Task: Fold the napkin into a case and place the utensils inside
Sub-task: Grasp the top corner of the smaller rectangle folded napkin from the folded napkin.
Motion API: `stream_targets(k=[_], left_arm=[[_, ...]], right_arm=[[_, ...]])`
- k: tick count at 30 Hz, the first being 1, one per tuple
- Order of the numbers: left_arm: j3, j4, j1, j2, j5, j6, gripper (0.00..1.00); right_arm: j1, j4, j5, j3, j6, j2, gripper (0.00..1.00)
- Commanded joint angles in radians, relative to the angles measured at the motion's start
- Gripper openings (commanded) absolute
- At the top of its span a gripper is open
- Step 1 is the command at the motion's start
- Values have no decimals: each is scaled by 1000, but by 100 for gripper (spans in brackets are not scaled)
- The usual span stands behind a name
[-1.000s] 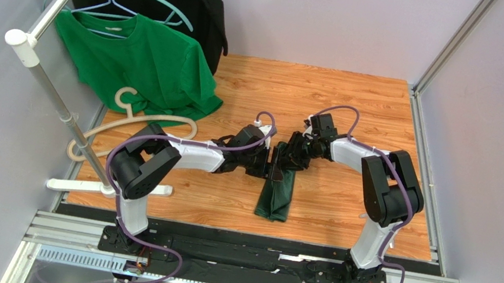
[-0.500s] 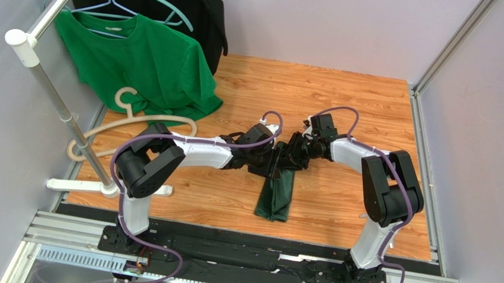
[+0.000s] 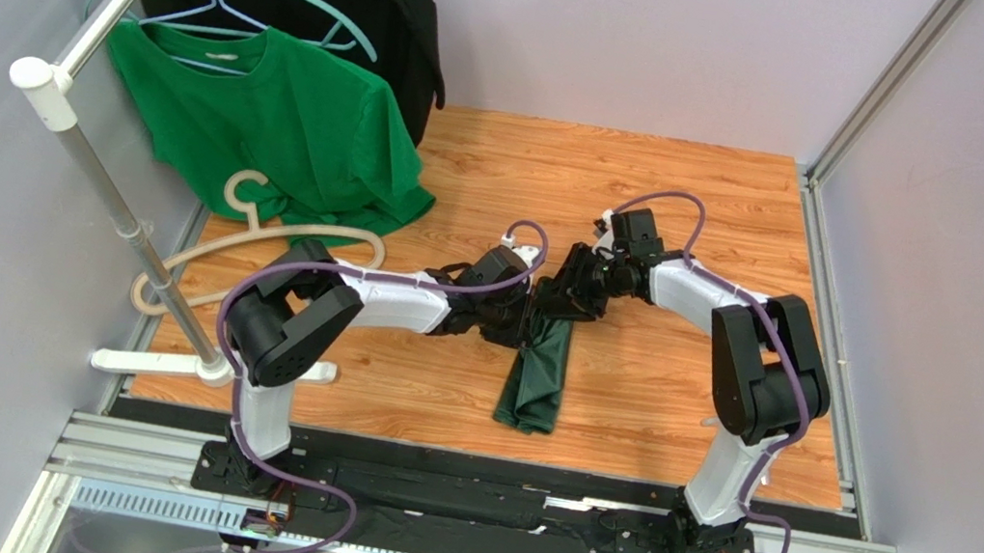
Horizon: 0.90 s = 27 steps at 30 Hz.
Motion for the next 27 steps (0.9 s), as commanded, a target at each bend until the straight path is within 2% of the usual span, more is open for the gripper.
stream_targets(k=[1, 7, 16, 19, 23, 27], left_arm=[[-43, -62, -4, -6, -8, 5, 1], [-50, -46, -4, 5, 10, -4, 0], [-34, -37, -4, 28, 32, -6, 0], [-37, -34, -4, 26, 32, -10, 0], [-37, -29, -4, 29, 38, -27, 0], [-59, -19, -4, 19, 41, -53, 0]], right_arm=[[-8, -7, 14, 26, -43, -17, 41], [-8, 48, -31, 41, -26, 29, 40], [0, 197, -82, 72, 112, 119, 38], [0, 180, -79, 96, 97, 118, 38], [-11, 73, -41, 107, 37, 87, 39], [-11, 36, 25, 26, 9, -8, 41]])
